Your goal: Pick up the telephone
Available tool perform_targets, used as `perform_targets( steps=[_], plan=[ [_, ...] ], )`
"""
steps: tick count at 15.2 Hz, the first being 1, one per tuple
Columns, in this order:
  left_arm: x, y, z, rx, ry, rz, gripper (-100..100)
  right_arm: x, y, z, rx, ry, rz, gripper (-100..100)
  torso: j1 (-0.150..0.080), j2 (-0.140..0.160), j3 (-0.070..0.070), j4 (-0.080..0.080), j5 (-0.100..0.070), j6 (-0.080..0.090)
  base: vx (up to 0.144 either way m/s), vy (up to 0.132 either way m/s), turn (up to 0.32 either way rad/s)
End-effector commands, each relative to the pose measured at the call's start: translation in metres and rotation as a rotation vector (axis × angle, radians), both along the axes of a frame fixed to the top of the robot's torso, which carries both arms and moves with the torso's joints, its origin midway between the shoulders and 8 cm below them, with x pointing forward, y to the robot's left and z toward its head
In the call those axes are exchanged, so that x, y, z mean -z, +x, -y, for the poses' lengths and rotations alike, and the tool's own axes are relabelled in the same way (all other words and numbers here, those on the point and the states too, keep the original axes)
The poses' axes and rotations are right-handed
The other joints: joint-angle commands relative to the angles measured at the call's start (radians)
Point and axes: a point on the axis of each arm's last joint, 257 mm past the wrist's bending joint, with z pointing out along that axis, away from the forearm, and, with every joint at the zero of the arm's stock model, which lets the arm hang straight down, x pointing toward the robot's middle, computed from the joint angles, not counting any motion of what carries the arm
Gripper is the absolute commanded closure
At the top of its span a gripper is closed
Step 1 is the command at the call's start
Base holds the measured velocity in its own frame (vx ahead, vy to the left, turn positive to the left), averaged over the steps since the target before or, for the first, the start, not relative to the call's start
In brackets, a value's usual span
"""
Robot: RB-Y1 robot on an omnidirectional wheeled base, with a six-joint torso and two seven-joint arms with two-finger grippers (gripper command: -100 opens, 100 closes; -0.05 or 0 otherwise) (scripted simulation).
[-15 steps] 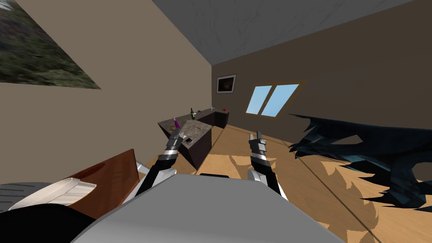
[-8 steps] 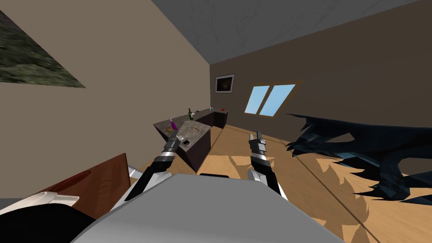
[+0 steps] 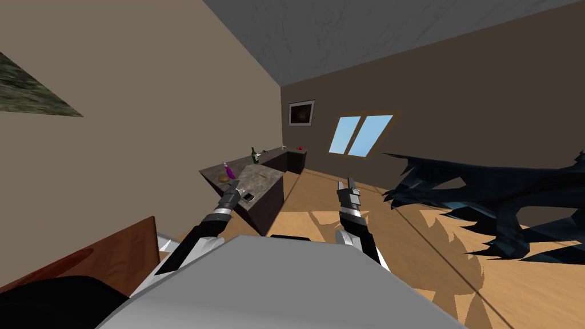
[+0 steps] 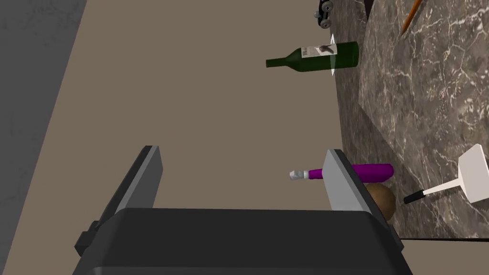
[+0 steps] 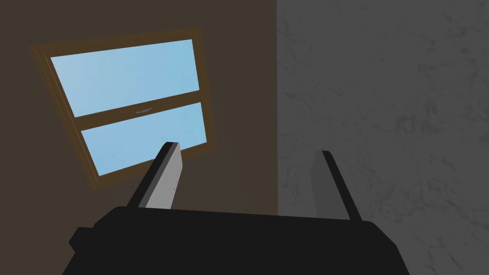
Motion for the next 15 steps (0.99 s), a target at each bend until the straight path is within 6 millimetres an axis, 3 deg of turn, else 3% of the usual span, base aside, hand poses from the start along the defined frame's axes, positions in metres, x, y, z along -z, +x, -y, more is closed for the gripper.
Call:
perform_targets(
  steps=[1, 3, 7, 10, 11, 14, 15],
  plan=[
    [0.014, -0.007, -0.013, -0.021, -0.011, -0.061, -100, 0.0, 0.0, 0.0, 0.0, 0.0, 0.0, 0, 0.0, 0.0, 0.0, 0.0, 0.0, 0.0, 0.062, 0.013, -0.077],
    [0.022, -0.007, -0.014, -0.023, -0.017, -0.093, -100, 0.0, 0.0, 0.0, 0.0, 0.0, 0.0, 0, 0.0, -0.001, 0.0, 0.0, 0.0, 0.0, 0.059, 0.017, -0.071],
    [0.046, -0.023, -0.035, -0.06, -0.038, -0.2, -100, 0.0, 0.0, 0.0, 0.0, 0.0, 0.0, 0, 0.0, 0.0, 0.0, 0.0, 0.0, 0.0, 0.048, 0.013, -0.083],
    [0.056, -0.024, -0.035, -0.061, -0.047, -0.24, -100, 0.0, 0.0, 0.0, 0.0, 0.0, 0.0, 0, 0.0, 0.0, 0.0, 0.0, 0.0, 0.0, 0.041, 0.013, -0.047],
    [0.064, -0.034, -0.045, -0.079, -0.055, -0.281, -100, 0.0, 0.0, 0.0, 0.0, 0.0, 0.0, 0, 0.0, 0.001, 0.001, 0.0, 0.0, 0.0, 0.045, 0.007, -0.095],
    [0.073, -0.035, -0.045, -0.079, -0.063, -0.315, -100, 0.0, 0.0, 0.0, 0.0, 0.0, 0.0, 0, 0.0, 0.001, 0.0, 0.0, 0.0, 0.0, 0.035, 0.018, -0.05],
    [0.08, -0.046, -0.055, -0.097, -0.072, -0.355, -100, 0.0, 0.0, 0.0, 0.0, 0.0, 0.0, 0, 0.0, 0.002, 0.001, 0.0, 0.0, 0.0, 0.029, 0.017, -0.098]
  ],
)
